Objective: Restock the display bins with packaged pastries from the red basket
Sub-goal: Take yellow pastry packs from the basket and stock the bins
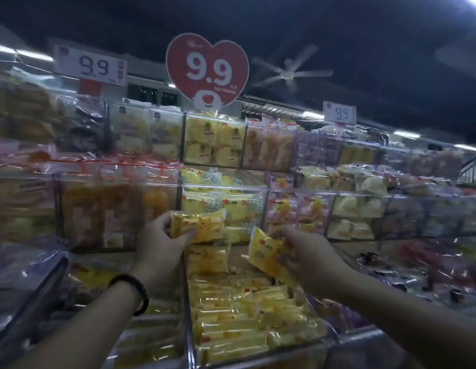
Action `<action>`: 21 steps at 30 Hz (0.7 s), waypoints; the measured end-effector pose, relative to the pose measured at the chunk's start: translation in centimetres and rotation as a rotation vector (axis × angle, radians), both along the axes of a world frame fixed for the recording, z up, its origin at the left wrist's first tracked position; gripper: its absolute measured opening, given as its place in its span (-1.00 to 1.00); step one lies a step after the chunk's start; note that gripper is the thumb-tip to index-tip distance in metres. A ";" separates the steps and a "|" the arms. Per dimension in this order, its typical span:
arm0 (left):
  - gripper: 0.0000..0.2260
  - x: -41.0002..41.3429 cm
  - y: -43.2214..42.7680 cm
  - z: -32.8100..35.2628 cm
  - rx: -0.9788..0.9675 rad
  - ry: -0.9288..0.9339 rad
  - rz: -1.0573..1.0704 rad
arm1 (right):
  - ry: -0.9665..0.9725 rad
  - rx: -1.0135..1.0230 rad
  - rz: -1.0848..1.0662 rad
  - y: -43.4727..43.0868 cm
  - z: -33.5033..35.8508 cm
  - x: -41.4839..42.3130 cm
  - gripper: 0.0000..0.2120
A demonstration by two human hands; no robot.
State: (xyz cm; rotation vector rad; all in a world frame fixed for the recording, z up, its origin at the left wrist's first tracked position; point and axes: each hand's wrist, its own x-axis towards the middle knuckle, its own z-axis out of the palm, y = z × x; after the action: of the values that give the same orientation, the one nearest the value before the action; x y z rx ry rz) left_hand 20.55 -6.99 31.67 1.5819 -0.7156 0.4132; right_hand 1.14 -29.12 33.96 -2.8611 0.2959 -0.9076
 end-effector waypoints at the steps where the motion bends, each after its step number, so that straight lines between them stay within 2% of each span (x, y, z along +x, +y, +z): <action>1: -0.79 0.8 -0.3 -0.5 -0.027 -0.007 0.028 | 0.041 -0.066 -0.016 -0.4 0.2 1.2 -0.60; 10: -0.83 3.2 0.0 -2.8 -0.151 0.059 -0.062 | 0.236 -0.292 -0.014 -3.5 -1.0 12.2 -0.65; 14: -0.84 3.9 0.0 -2.9 -0.199 0.113 -0.022 | 0.252 -0.362 -0.051 -4.7 -2.6 14.9 -0.56; 16: -0.85 3.8 -0.1 -2.8 -0.199 0.117 -0.044 | 0.242 -0.445 -0.055 -5.0 -3.2 15.8 -0.61; 18: -0.84 3.5 -0.4 -2.9 -0.158 0.108 -0.082 | 0.151 -0.488 -0.082 -5.1 -3.6 16.5 -0.69; 21: -0.82 3.0 -0.7 -3.0 -0.095 0.089 -0.107 | 0.132 -0.402 -0.170 -5.5 -4.0 17.8 -0.75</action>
State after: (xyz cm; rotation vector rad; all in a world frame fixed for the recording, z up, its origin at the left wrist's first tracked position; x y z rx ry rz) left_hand 23.57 -7.67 28.62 1.4563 -0.6989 0.2926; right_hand 18.95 -34.67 29.99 -3.3174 0.4180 -0.8959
